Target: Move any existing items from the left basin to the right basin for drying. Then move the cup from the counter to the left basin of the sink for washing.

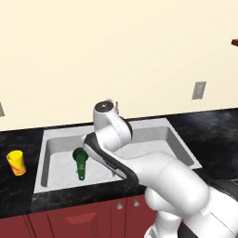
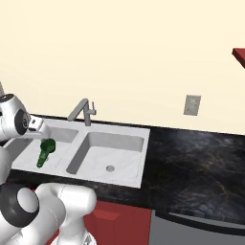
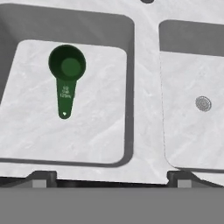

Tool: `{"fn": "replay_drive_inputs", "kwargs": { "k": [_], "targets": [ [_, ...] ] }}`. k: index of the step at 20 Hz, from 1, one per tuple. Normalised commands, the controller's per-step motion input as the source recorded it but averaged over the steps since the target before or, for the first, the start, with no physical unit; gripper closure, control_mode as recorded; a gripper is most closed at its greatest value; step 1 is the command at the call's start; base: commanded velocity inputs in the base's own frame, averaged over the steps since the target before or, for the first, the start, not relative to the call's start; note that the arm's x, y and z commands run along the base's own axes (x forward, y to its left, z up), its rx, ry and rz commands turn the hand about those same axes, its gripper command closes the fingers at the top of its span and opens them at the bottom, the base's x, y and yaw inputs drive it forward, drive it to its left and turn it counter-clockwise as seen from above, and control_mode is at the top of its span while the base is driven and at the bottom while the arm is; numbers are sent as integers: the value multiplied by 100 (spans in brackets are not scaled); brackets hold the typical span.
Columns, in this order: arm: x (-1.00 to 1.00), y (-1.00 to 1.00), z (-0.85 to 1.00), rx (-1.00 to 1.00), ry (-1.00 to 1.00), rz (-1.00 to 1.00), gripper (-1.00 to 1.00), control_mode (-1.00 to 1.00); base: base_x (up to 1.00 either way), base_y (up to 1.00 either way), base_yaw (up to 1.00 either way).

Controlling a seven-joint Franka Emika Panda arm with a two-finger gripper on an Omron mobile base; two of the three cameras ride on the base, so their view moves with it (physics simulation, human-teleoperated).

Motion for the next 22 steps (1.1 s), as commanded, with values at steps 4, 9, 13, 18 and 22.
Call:
{"fn": "replay_drive_inputs", "kwargs": {
  "k": [4,9,13,18,22],
  "targets": [
    [31,22,-44,0,2,0,-100,-100,0,0,0],
    [29,12,-40,0,0,0,-100,-100,0,0,0],
    [29,13,-35,0,0,0,-100,-100,0,0,0],
    [23,21,-31,0,0,0,-100,-100,0,0,0],
    [22,20,-31,0,0,0,-100,-100,0,0,0]
  ]
}}
